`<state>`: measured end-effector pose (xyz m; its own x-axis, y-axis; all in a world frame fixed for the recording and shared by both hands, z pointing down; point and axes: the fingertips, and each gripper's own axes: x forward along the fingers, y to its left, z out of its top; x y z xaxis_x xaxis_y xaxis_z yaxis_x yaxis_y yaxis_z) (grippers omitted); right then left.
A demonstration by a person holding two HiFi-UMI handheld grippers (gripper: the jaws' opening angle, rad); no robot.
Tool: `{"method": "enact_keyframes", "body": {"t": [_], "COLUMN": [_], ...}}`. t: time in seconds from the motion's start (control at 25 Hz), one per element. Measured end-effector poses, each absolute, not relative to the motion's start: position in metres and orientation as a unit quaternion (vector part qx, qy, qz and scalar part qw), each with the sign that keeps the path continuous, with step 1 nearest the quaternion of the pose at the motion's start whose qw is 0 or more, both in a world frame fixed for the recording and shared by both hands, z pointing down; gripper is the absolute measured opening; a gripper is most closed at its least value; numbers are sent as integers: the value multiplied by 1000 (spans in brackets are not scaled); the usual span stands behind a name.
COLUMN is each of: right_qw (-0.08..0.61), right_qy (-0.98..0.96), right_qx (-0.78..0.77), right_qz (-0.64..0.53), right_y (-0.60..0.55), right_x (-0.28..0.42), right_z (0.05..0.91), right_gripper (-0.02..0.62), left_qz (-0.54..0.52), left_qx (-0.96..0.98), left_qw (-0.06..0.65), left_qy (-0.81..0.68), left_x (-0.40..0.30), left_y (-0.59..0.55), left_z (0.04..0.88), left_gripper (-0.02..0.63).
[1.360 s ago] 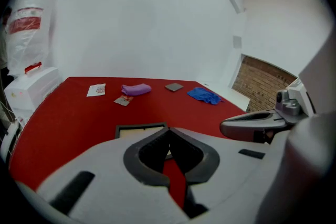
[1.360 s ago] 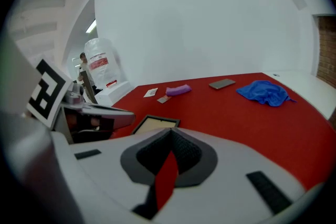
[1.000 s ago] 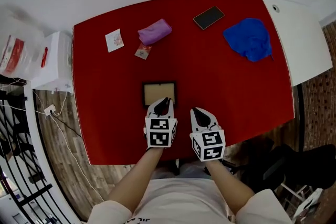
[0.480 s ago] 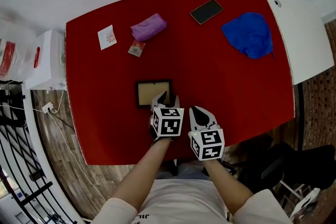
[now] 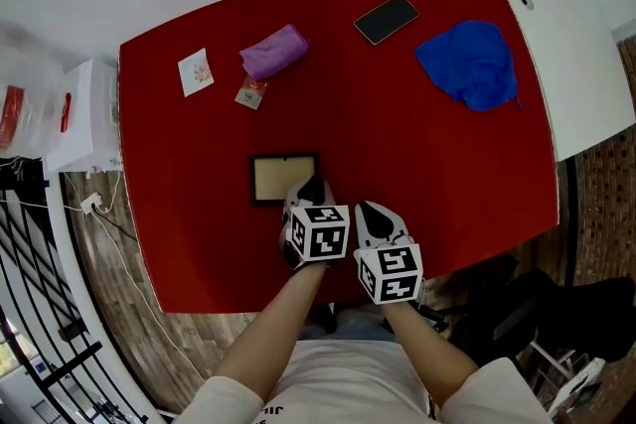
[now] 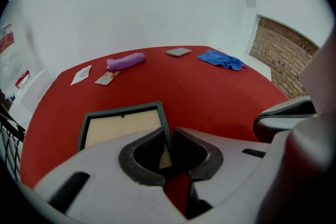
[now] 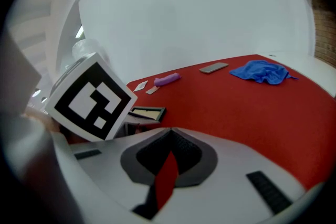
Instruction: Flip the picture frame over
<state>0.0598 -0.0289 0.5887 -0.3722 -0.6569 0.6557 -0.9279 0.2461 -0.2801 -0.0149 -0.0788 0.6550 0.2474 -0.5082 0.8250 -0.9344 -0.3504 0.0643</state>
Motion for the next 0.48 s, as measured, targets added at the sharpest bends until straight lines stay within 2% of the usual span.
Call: {"method": "enact_keyframes", "body": {"t": [0.12,0.48], "right_qw": [205,204], "right_qy": [-763,-766], "right_qx": [517,512], "right_qz": [327,330], "right_y": [-30,-32], "right_x": [59,61], "right_z": [589,592], "right_gripper": [5,5], "left_qz": [369,352], "left_qx": [731,729], "left_qw": [287,304], "left_qy": [-497,-502], "left_x": [-16,-15], "left_y": [-79,-78], "left_z": [655,652], "left_gripper": [46,44]}}
